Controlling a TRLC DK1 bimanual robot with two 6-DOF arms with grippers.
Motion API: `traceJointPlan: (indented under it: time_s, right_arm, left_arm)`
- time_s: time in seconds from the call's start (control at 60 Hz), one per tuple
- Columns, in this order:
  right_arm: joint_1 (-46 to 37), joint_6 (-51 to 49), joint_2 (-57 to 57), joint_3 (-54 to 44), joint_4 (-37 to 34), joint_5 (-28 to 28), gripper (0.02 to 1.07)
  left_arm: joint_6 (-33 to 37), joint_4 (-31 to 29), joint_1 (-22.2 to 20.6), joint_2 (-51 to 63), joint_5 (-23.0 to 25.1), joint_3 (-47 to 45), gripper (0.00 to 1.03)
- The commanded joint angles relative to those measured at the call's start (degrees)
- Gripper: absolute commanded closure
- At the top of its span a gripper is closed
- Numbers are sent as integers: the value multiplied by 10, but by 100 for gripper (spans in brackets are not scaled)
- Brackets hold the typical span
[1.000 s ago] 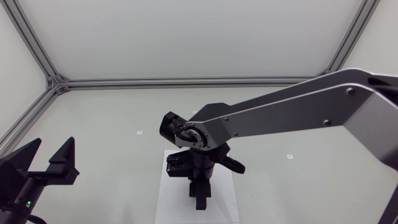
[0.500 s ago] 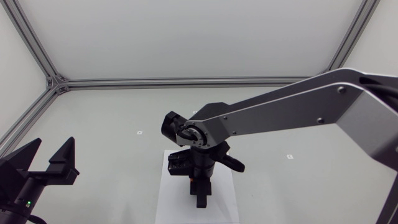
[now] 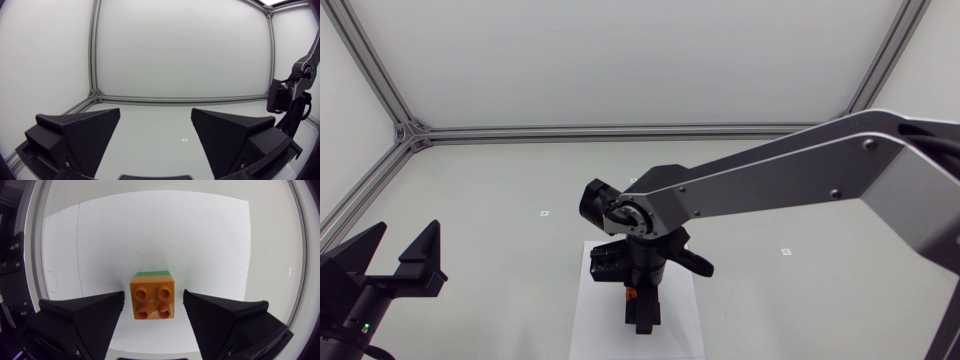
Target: Pick up the orange 2x2 brick with the right arm and stack it on top of the green 2x2 brick in the center
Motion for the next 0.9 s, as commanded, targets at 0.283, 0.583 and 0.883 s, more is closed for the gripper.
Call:
traceJointPlan:
  time_s: [0.283, 0.583, 0.883]
  right_arm:
    - [5, 36, -112, -18, -52, 0, 7]
    - [6, 116, -275, -47, -88, -2, 7]
    - [-80, 217, -443, -125, -66, 4, 7]
  left_arm:
    - [7, -8, 2, -5, 2, -23, 4]
    - [7, -8, 2, -5, 2, -23, 4]
    - [7, -8, 2, -5, 2, -23, 4]
